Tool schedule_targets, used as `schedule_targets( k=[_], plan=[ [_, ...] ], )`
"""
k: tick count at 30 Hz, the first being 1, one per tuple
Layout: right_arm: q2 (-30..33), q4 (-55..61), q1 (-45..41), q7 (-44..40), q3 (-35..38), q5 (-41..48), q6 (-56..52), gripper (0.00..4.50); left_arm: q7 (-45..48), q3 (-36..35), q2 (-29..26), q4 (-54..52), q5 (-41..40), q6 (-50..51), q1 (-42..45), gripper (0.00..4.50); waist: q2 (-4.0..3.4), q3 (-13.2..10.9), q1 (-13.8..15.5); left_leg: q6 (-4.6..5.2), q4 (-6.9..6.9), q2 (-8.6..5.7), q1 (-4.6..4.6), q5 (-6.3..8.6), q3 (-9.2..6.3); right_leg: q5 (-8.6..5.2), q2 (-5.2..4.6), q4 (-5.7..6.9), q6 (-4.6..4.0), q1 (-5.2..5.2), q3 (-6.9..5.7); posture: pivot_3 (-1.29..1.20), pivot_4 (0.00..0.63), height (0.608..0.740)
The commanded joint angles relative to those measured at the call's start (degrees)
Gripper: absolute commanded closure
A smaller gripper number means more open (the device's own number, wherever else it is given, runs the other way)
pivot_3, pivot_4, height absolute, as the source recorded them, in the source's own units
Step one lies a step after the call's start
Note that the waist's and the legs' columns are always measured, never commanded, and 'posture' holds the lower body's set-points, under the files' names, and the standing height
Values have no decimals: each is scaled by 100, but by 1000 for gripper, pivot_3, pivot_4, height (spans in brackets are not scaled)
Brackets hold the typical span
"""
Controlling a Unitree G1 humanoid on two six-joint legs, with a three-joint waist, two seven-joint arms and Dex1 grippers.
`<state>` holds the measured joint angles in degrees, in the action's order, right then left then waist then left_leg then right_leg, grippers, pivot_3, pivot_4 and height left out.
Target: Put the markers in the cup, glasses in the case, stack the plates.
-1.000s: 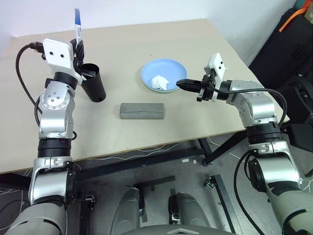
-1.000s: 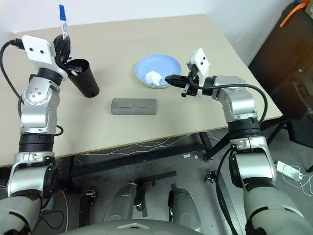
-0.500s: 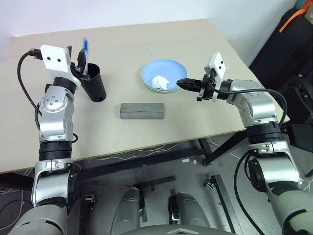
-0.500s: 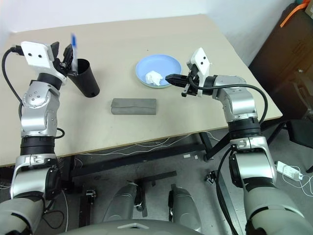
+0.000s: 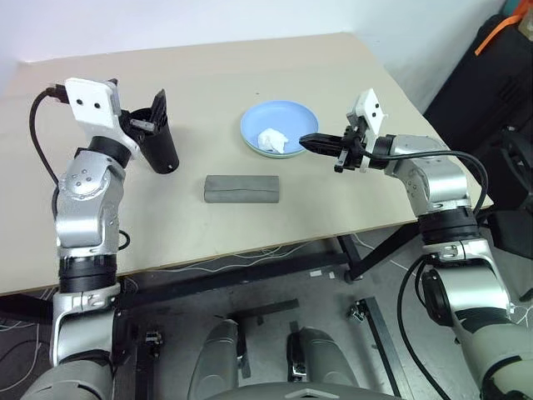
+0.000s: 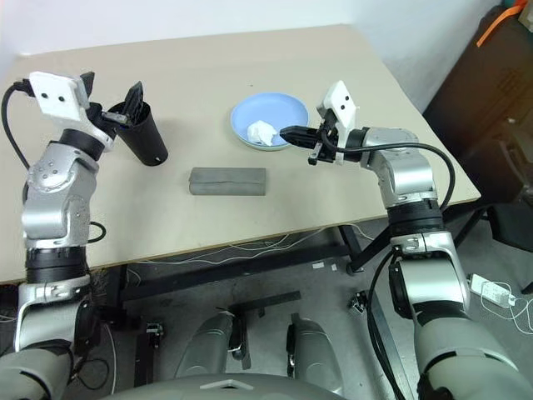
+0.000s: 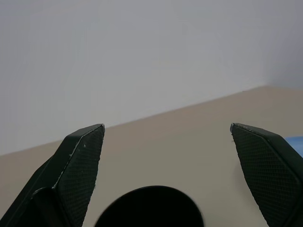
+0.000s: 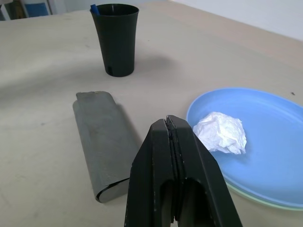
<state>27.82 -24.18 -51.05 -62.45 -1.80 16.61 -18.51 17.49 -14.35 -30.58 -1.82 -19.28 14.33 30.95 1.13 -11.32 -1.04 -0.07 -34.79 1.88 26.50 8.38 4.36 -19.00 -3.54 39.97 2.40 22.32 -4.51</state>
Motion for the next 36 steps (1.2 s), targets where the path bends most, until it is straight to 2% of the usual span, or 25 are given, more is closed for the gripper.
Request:
schedule_targets(
  k=[1,5,10,11,14,23,25,36],
  plan=[
    [92,110,-49,-94,176,155,-26,4500,815,-475,-451,-972,-724,385,-645,45,-2,-1,-18,0,3,0,-1,0,2,0,0,0,0,2,3,0,150,717],
    [148,151,89,-176,252,263,-161,4500,1510,-918,-777,-1385,-995,212,-1658,45,-5,-3,-3,-2,8,5,-6,1,3,-1,1,0,-3,4,6,0,150,717],
    [175,78,229,-71,372,394,-415,4500,1575,-1383,-639,-1007,-907,-351,-2160,45,-7,-3,38,-15,2,5,-2,11,2,1,-11,-3,-10,3,3,0,150,717],
    [186,109,271,-106,403,462,-480,4321,1620,-1425,-595,-944,-929,-413,-2269,10,-7,-3,30,-15,3,5,-3,12,4,2,-14,-9,-14,4,3,0,150,717],
    [190,258,398,-36,470,573,-713,3619,1752,-1433,-512,-786,-815,-685,-2587,0,-10,-1,12,-14,28,7,-4,13,6,15,-14,-64,-30,3,5,0,150,717],
    [192,757,609,32,450,702,-975,544,1936,-1336,-351,-407,-638,-1162,-2858,0,-9,-1,16,4,70,6,14,4,24,30,-11,-87,-6,20,6,0,150,717],
    [147,634,533,190,528,682,-907,40,1953,-1337,-356,-395,-626,-1173,-2907,0,-9,-1,3,5,68,7,9,4,28,32,-10,-86,-4,15,7,0,150,717],
    [62,311,377,-17,412,595,-474,40,2306,-1505,-400,-476,-779,-1236,-3519,0,-9,-1,8,-4,65,9,4,10,29,34,-11,-85,0,12,9,0,150,717]
  ],
)
